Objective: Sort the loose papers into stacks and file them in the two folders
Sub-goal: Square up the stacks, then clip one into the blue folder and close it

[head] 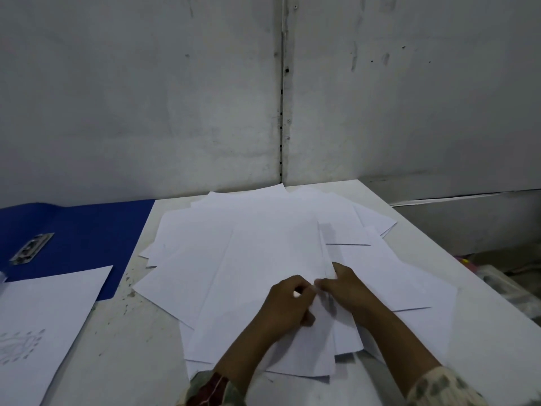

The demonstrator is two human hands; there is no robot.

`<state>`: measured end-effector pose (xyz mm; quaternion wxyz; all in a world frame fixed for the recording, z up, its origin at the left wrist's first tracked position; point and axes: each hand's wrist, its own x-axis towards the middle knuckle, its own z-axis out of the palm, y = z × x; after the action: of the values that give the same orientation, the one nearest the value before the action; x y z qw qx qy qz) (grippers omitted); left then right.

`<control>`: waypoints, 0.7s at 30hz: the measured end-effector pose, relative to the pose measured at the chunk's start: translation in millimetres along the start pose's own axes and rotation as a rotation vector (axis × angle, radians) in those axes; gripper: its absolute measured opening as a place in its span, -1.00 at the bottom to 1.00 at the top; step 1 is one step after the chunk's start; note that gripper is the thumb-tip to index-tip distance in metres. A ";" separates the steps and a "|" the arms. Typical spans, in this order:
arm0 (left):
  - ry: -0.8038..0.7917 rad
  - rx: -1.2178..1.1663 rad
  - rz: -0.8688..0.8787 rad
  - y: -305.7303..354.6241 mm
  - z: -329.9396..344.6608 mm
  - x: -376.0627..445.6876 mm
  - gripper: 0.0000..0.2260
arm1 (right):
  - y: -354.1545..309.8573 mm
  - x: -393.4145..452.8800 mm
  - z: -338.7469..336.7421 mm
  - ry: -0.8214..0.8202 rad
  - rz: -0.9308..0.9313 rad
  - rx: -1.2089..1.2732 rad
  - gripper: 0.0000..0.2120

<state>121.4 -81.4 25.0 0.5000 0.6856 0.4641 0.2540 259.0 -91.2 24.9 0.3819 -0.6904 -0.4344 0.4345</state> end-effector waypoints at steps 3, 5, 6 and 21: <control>0.314 0.027 0.028 -9.4 -27.1 0.1 -0.94 | 0.0 -3.7 -1.4 0.008 -0.011 0.068 -0.77; 0.566 0.159 -0.010 -21.4 -50.0 2.0 -0.80 | -0.2 -5.7 -3.3 0.004 -0.002 0.113 -0.84; 0.633 0.174 -0.061 -25.2 -61.5 1.0 -0.65 | -0.1 -5.5 -4.8 0.007 0.004 0.124 -0.85; 0.461 -0.136 -0.321 -33.2 -99.6 -10.2 -0.60 | -11.0 11.5 25.0 -0.004 -0.020 0.124 -0.77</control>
<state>23.3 -43.4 32.6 0.4600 0.4925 0.6501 0.3510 235.5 -73.1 23.5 0.4272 -0.6601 -0.4145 0.4581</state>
